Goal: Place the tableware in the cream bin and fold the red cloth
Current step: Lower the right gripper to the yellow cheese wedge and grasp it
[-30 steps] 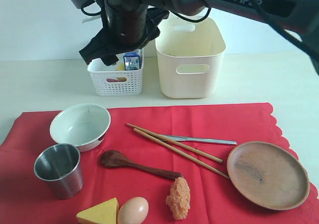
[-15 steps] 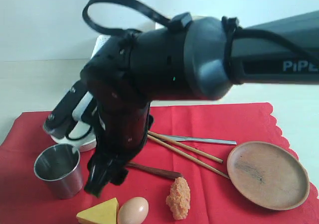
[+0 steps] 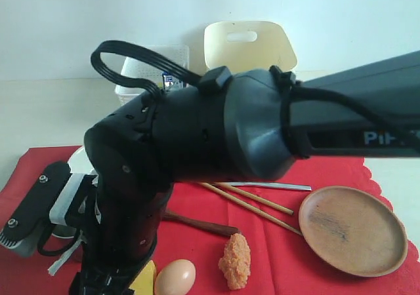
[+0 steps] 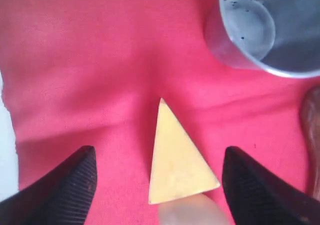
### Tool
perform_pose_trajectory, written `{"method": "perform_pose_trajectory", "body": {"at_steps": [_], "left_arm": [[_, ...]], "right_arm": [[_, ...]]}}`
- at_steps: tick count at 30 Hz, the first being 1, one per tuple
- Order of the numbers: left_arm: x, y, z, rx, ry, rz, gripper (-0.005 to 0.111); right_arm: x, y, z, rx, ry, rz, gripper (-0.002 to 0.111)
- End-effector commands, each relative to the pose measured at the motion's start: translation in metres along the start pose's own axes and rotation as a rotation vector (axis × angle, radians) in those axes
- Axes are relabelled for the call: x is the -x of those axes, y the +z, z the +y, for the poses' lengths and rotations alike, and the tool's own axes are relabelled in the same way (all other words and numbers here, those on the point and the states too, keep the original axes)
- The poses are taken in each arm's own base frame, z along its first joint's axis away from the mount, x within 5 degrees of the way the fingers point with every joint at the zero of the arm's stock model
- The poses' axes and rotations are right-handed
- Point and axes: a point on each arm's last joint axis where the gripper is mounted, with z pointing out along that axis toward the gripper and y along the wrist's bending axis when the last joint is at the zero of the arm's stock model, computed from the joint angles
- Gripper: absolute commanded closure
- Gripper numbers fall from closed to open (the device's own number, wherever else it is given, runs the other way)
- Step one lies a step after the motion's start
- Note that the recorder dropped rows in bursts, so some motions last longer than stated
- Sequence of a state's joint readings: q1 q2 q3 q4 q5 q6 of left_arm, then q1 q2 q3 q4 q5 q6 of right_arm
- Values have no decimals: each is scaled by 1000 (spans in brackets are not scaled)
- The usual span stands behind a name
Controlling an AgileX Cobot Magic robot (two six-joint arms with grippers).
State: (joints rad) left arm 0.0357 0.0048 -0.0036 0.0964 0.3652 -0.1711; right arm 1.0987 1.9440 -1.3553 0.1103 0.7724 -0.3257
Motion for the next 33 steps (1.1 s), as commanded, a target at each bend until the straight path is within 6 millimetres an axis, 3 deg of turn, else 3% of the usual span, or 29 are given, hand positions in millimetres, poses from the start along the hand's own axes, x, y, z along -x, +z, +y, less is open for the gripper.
{"method": "perform_pose_trajectory", "body": {"at_steps": [1, 15, 17, 19, 21, 23, 28, 33], "left_arm": [[0, 0, 0, 0, -1, -11, 106], [0, 0, 0, 0, -1, -11, 106], [0, 0, 0, 0, -1, -11, 106], [0, 0, 0, 0, -1, -11, 106], [0, 0, 0, 0, -1, -11, 106], [0, 0, 0, 0, -1, -11, 106], [0, 0, 0, 0, -1, -11, 106], [0, 0, 0, 0, -1, -11, 106]], "right_arm": [[-2, 18, -2, -9, -26, 27, 41], [-11, 62, -8, -34, -73, 107, 41], [-11, 65, -8, -37, -75, 101, 47], [-10, 65, -8, -40, -75, 89, 65], [-9, 64, -10, -57, -91, 91, 93], [-6, 62, -11, -66, -69, 87, 108], [7, 53, -14, -79, 17, 42, 108], [23, 15, -14, -86, 125, -44, 108]]}}
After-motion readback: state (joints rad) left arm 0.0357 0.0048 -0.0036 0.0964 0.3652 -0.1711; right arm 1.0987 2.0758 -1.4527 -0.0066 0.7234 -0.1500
